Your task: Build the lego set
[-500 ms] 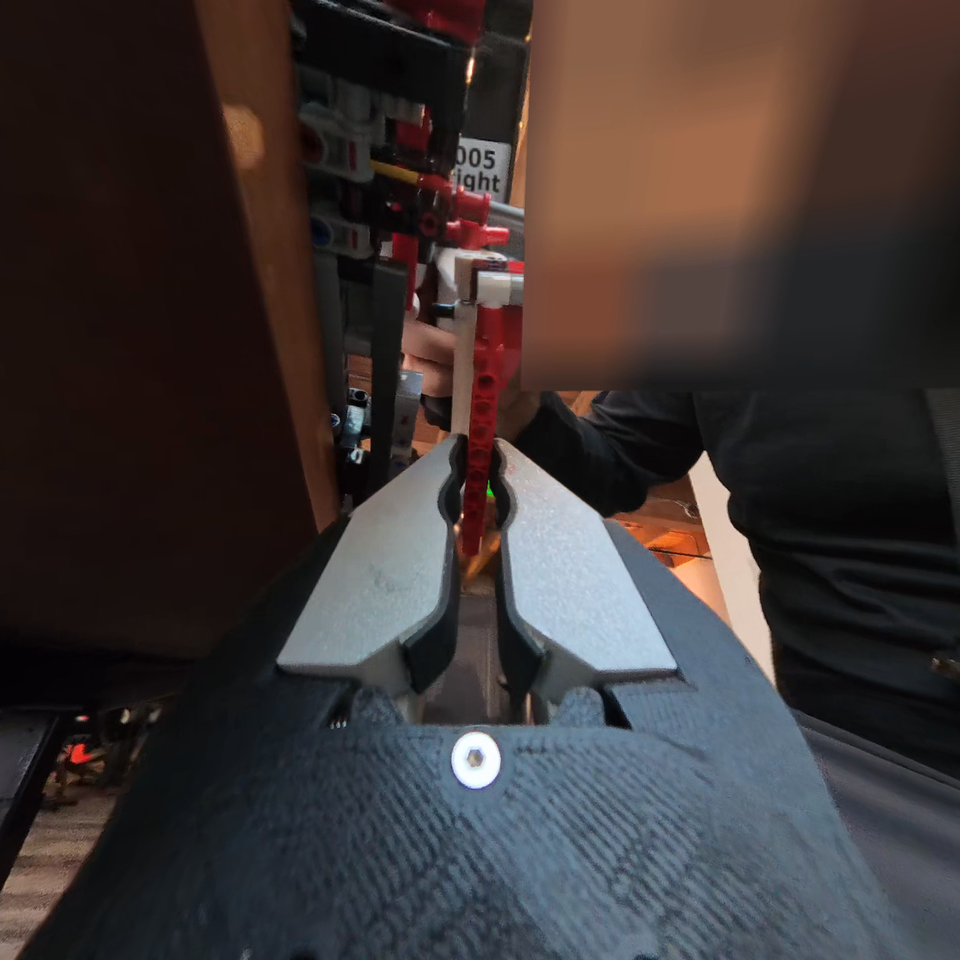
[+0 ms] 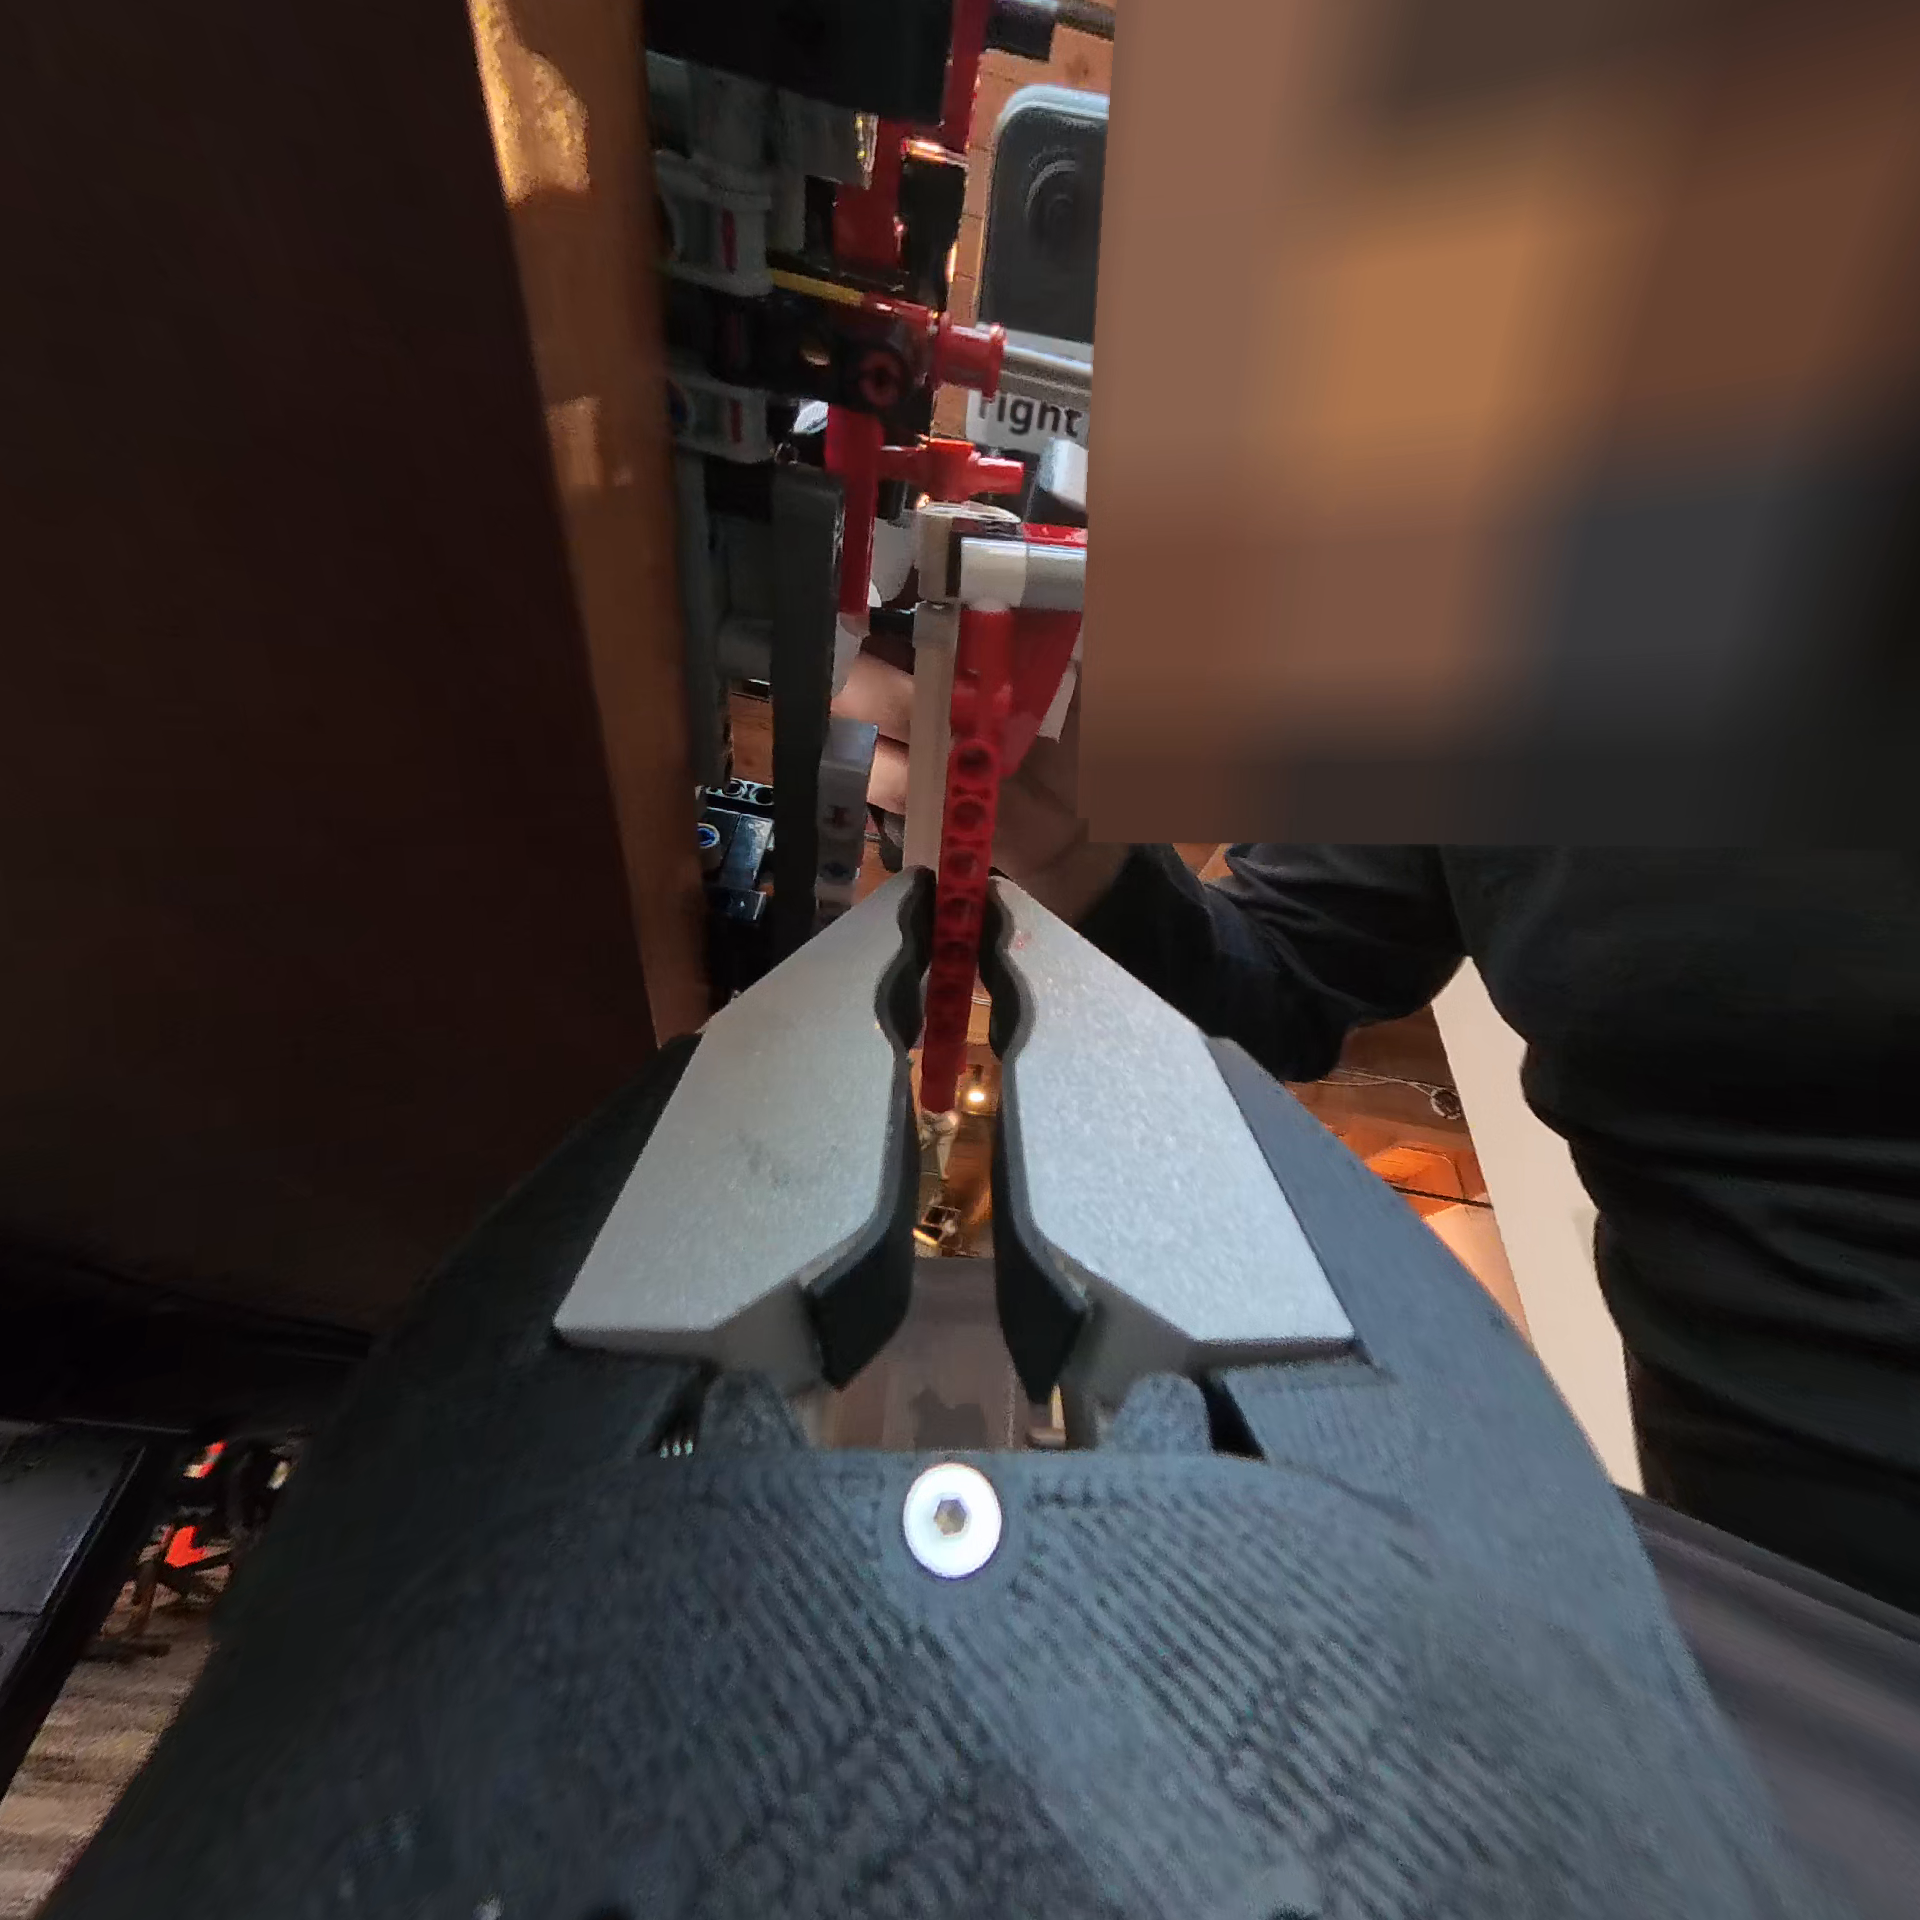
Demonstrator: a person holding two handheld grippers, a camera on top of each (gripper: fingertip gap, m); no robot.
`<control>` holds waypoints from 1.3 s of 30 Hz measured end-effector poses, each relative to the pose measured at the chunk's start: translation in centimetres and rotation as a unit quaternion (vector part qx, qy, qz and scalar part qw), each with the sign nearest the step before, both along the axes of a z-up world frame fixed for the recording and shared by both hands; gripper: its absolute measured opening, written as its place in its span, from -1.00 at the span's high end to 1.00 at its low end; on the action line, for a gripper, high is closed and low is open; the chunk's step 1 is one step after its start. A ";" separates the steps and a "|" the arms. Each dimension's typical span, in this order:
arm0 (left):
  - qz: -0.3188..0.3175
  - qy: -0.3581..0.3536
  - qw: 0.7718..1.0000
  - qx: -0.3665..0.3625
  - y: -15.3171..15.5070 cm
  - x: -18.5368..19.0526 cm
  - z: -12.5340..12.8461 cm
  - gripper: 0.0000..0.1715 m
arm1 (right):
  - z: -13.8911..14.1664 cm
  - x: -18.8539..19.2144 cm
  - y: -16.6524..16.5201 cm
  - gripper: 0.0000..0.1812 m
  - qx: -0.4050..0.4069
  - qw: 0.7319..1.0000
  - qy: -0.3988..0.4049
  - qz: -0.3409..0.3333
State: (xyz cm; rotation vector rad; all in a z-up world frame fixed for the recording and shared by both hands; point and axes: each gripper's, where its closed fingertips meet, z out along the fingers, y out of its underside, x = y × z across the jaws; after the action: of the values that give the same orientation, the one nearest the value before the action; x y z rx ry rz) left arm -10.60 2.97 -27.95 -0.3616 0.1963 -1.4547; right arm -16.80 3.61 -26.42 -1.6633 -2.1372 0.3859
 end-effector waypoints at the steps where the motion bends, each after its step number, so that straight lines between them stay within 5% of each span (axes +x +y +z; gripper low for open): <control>1: 0.005 0.001 1.000 -0.001 0.0 0.0 0.0 0.94 | 0.1 -0.1 0.1 0.65 0.001 1.000 0.004 -0.001; 35: 0.019 -0.037 0.999 -0.023 1.6 -0.2 0.7 0.93 | 0.0 -1.0 0.8 0.68 -0.070 0.996 0.002 0.056; 39: 0.000 -0.004 0.999 -0.040 1.9 0.0 0.3 0.92 | -0.3 -1.0 1.1 0.70 -0.006 0.995 -0.017 0.100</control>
State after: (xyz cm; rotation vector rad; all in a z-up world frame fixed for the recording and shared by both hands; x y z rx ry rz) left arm -10.58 4.89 -27.63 -0.4204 0.1326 -1.4666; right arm -17.77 4.75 -26.68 -1.4760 -2.3403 0.4319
